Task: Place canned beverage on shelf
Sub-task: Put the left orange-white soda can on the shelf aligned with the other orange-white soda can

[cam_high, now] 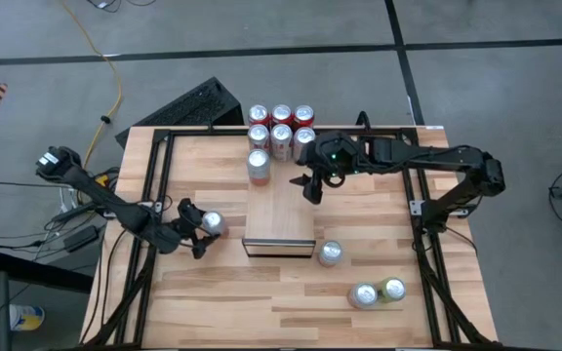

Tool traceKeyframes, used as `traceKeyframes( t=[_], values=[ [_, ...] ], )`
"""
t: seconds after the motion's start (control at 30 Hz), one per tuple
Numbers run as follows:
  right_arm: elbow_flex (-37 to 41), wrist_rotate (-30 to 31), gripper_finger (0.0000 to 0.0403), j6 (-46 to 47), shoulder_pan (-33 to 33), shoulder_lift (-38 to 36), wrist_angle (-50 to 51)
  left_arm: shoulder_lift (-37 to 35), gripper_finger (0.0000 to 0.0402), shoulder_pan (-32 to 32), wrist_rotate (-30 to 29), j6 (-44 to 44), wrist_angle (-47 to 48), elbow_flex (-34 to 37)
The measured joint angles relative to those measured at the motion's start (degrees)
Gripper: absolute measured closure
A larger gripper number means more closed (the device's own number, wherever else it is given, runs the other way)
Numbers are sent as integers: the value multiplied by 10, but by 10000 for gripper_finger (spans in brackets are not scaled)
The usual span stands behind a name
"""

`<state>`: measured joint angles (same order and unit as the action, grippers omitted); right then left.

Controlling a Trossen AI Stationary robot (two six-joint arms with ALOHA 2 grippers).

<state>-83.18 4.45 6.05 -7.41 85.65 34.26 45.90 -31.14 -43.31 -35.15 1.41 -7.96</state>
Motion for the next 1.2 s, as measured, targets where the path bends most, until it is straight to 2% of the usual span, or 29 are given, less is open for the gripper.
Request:
traceKeyframes(
  t=[0.33, 0.53, 0.73, 0.87, 0.97, 1.1, 1.2],
  values=[
    [0, 0, 159, 0, -19, 0, -1, 90, 57, 0, -12, 24, -124, 26],
    [0, 1, 159, 1, -21, 0, -2, 120, 130, 0, -10, -16, -132, 26],
    [0, 0, 159, 25, -20, 0, -2, 122, 132, 7, -29, -56, -126, 18],
    [0, 0, 159, 23, -10, 0, -2, 123, 132, 16, -9, -78, -112, -15],
    [0, 0, 159, 21, -3, 0, -2, 122, 132, 21, 0, -87, -40, -62],
    [0, 0, 159, 21, 6, 0, -3, 111, 132, 21, 12, -124, 158, -139],
    [0, 0, 159, 20, 12, 0, -4, 108, 132, 21, 10, -160, 271, -197]
  ],
)
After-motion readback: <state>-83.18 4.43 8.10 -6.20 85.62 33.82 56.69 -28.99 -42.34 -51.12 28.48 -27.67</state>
